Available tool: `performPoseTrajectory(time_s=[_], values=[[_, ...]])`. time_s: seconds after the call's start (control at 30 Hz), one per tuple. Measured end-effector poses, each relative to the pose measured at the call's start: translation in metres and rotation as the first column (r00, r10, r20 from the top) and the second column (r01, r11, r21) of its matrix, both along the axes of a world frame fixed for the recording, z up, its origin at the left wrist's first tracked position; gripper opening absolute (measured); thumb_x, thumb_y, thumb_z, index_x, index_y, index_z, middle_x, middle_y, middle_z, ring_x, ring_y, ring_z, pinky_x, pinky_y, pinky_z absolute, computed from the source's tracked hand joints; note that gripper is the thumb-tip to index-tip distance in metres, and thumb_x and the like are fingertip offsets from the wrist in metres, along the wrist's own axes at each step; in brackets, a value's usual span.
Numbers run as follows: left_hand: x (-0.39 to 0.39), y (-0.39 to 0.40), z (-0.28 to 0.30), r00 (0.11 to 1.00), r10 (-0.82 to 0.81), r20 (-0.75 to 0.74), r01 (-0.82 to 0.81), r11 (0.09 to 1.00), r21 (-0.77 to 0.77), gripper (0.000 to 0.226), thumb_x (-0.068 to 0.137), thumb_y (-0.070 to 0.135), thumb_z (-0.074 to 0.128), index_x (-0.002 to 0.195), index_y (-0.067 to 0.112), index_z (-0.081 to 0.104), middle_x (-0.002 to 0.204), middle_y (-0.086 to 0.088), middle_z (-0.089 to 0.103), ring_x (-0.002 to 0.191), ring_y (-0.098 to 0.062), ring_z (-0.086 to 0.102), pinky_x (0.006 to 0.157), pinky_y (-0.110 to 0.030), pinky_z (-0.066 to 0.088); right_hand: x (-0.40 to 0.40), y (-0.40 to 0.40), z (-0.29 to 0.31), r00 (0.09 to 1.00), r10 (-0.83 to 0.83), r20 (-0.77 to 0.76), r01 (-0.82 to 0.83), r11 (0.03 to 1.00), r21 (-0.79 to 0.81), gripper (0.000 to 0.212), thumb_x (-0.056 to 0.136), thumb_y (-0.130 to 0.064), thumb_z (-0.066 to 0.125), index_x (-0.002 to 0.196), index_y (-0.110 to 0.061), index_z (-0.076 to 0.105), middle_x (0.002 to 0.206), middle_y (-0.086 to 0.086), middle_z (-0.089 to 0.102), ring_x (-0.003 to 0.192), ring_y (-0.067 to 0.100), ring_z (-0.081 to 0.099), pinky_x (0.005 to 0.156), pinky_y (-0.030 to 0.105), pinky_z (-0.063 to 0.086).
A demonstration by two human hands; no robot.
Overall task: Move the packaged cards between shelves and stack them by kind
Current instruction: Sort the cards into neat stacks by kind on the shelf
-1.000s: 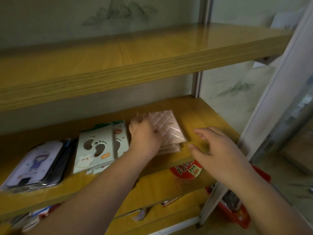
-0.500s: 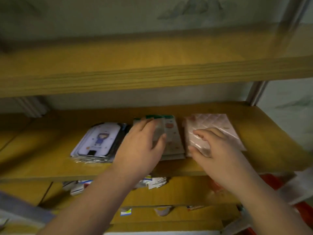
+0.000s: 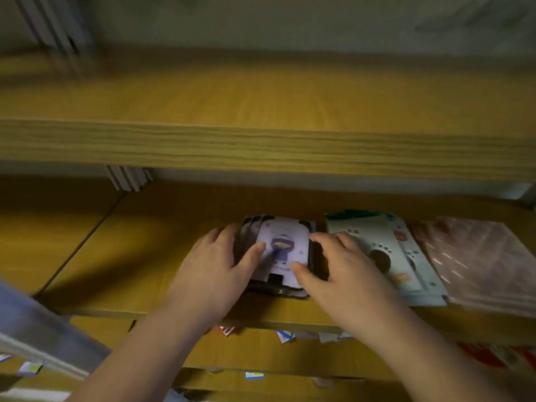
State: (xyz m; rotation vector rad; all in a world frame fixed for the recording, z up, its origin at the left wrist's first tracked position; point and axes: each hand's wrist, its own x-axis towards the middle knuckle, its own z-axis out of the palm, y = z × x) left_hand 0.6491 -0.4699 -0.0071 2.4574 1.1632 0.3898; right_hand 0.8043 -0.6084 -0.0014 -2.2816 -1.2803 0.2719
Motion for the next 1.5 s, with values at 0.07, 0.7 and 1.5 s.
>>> performPoseTrajectory(time_s=[0.07,0.7,1.5], values=[[-0.001,0.006,-0.008,0.994,-0.043,0.100,0.057,0.988,-0.144,0.037,0.092,0.063,0.048,0.115,0.035,0.054,0.110,0.009,0.061,0.104,-0.019,0.059,0.069,-0.017,0.039,-0.016,0.016,-0.005,0.999,-0.044,0.013,0.044,0.999,-0.014,0.075,0.085,-0.073,0.045,0.148,-0.038,0.025,0.150,-0.010,0.032,0.128,0.016,0.046,0.085,0.028,0.041],[0.016,0.028,0.004,0.783,0.492,0.382,0.272,0.282,-0.920,0.039,0.088,0.014,0.073,0.125,0.007,0.061,0.104,-0.016,0.076,0.091,-0.033,0.075,0.081,-0.046,0.061,-0.046,0.036,-0.026,0.724,-0.204,-0.659,0.406,0.898,0.168,0.064,0.077,-0.029,0.084,0.123,-0.054,0.046,0.108,-0.025,0.069,0.098,-0.004,0.066,0.077,0.015,0.054],[-0.006,0.022,-0.015,0.786,-0.292,0.545,0.518,0.792,-0.322,0.067,0.086,0.036,0.073,0.134,0.043,0.026,0.126,0.024,0.057,0.119,0.016,0.051,0.087,-0.002,0.042,-0.048,0.034,-0.049,0.831,0.161,-0.533,0.133,0.873,0.470,0.049,0.093,-0.044,0.059,0.136,-0.045,0.034,0.131,-0.022,0.057,0.126,-0.001,0.052,0.105,0.030,0.045]])
